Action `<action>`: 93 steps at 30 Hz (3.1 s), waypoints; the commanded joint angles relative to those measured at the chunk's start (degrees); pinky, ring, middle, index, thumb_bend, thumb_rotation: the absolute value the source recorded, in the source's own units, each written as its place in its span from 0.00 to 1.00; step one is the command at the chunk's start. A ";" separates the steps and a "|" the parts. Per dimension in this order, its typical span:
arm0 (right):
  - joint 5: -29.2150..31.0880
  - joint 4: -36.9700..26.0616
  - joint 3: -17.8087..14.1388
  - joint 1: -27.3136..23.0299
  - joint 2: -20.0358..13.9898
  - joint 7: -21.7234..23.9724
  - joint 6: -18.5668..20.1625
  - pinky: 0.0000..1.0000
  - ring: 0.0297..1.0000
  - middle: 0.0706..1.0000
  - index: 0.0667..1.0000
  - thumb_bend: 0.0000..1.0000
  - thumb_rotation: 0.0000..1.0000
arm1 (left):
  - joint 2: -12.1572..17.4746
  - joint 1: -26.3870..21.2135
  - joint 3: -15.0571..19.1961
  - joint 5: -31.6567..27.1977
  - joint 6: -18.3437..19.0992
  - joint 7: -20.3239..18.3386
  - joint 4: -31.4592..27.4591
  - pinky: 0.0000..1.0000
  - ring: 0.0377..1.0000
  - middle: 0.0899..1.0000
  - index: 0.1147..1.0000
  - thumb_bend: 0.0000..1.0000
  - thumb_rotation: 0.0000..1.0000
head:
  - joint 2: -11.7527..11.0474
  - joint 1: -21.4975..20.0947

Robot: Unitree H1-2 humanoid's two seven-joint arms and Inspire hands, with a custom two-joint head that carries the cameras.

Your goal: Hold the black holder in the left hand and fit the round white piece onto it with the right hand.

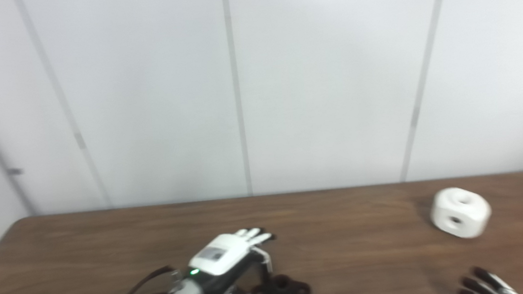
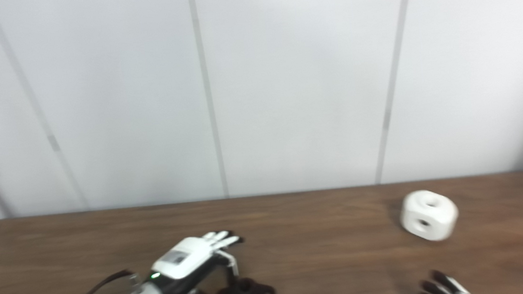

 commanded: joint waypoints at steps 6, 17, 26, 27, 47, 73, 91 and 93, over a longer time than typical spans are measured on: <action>-7.10 -15.37 -4.05 -1.80 -5.05 1.08 7.12 0.52 0.70 0.72 0.72 0.95 0.64 | 0.46 -0.34 0.13 0.89 -4.74 4.20 3.20 1.00 1.00 0.94 0.41 0.52 0.05 | -1.01 -6.58; -19.25 -26.77 -12.80 -11.91 -15.66 3.41 22.69 0.47 0.67 0.71 0.69 0.91 0.65 | 1.21 -0.95 0.61 -0.55 -4.52 1.31 3.74 1.00 1.00 0.97 0.41 0.52 0.05 | -3.61 -13.39; -27.02 -17.89 -18.08 -15.59 -21.14 6.44 27.43 0.54 0.72 0.77 0.76 1.00 0.66 | 1.62 -1.41 2.06 -3.32 -9.23 3.78 7.26 1.00 1.00 0.93 0.41 0.52 0.05 | -5.33 -17.24; -28.18 -16.27 -17.74 -16.03 -22.31 6.86 27.46 0.54 0.73 0.79 0.78 1.00 0.67 | 1.71 -1.52 2.14 -3.34 -9.33 3.61 7.47 1.00 1.00 0.93 0.41 0.52 0.05 | -5.39 -17.60; -36.94 10.54 -8.39 -31.86 -34.00 19.62 27.07 0.61 0.82 0.90 0.90 1.00 0.60 | 2.34 -1.10 2.87 -3.85 -6.24 -1.70 3.41 1.00 1.00 0.94 0.41 0.52 0.04 | -6.75 -16.96; -36.04 33.60 8.57 -44.92 -33.64 18.27 20.77 0.67 0.85 0.91 0.90 1.00 0.57 | 1.15 -0.19 1.99 -2.81 -6.71 -0.36 3.59 1.00 1.00 0.95 0.41 0.52 0.05 | -6.06 -8.93; -36.14 37.80 13.10 -49.49 -29.90 17.88 18.80 0.73 0.91 0.94 0.91 1.00 0.53 | 1.79 0.43 2.20 -4.16 -7.62 -0.20 4.32 1.00 1.00 0.94 0.41 0.52 0.05 | -7.50 -12.30; -36.52 38.07 13.45 -49.75 -29.61 17.97 18.90 0.73 0.92 0.95 0.91 1.00 0.53 | 1.91 0.48 2.09 -3.91 -7.14 -0.65 3.82 1.00 1.00 0.94 0.41 0.52 0.05 | -7.51 -12.33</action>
